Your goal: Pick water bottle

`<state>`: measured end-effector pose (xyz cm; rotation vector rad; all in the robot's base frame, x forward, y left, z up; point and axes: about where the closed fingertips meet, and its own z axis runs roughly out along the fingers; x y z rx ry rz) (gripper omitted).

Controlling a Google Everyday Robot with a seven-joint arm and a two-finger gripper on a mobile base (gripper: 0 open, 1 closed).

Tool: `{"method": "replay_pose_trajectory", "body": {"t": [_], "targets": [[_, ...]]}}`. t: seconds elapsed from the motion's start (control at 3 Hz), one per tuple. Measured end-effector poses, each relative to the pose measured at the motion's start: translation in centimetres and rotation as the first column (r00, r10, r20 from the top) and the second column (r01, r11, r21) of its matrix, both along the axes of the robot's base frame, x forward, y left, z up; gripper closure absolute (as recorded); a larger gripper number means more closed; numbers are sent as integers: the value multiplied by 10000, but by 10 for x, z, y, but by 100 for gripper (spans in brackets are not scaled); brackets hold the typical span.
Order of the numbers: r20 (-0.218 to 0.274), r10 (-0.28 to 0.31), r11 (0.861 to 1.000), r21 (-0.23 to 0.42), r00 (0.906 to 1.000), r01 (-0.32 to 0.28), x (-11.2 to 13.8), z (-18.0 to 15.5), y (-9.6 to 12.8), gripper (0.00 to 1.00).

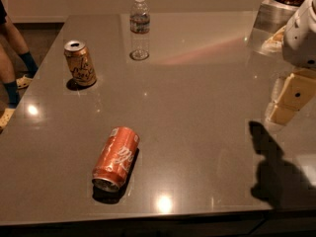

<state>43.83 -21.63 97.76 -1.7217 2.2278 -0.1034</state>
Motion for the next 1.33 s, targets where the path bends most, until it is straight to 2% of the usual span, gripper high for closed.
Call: {"method": "replay_pose_trajectory", "body": {"t": [0.33,0.67,1.0,1.33], "targets": [[71,20,9999,117,10000,-20,3,1,4,0],[418,114,9973,719,9991,-144,19,4,22,0],[732,-52,9892,1463,9973,-56,56,4,51,0],[895,-393,9742,2248,9952,182,96,0,84,0]]}}
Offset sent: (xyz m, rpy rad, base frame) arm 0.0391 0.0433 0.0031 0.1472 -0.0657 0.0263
